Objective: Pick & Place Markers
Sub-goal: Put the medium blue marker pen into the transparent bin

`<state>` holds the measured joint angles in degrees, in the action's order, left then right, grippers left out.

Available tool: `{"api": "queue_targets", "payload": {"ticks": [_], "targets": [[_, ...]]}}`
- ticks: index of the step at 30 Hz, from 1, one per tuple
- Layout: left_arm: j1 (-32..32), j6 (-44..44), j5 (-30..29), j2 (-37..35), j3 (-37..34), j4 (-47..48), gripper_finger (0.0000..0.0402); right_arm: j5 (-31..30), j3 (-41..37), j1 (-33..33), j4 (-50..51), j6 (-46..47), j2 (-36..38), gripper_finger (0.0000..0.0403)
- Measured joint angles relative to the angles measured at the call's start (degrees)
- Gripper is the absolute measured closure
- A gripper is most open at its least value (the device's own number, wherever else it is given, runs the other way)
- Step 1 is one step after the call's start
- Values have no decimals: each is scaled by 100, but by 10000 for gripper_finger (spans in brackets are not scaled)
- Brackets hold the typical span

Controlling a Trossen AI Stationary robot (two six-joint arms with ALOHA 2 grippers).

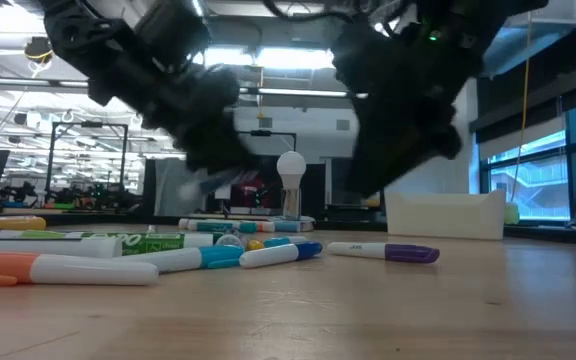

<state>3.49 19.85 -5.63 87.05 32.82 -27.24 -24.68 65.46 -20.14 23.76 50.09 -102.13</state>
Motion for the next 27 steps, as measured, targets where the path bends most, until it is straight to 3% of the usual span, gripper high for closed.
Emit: {"api": "queue_targets", "payload": {"ticks": [4,9,14,23,27], "targets": [[-75,275,110,-3,-58,-1276,327,-547,-13,51,-794,-598,0,282],[-351,1274,70,51,-370,-2922,331,-578,-11,51,-1682,-1240,9,274],[-788,1241,-314,212,-527,-4111,332,-650,-11,31,-1831,-1562,331,254],[-1141,802,-251,311,-529,-4671,332,-401,-11,63,-3374,-2439,563,151],[-1193,781,-328,316,-528,-4815,332,-926,-14,91,-3471,-2352,482,130]]}}
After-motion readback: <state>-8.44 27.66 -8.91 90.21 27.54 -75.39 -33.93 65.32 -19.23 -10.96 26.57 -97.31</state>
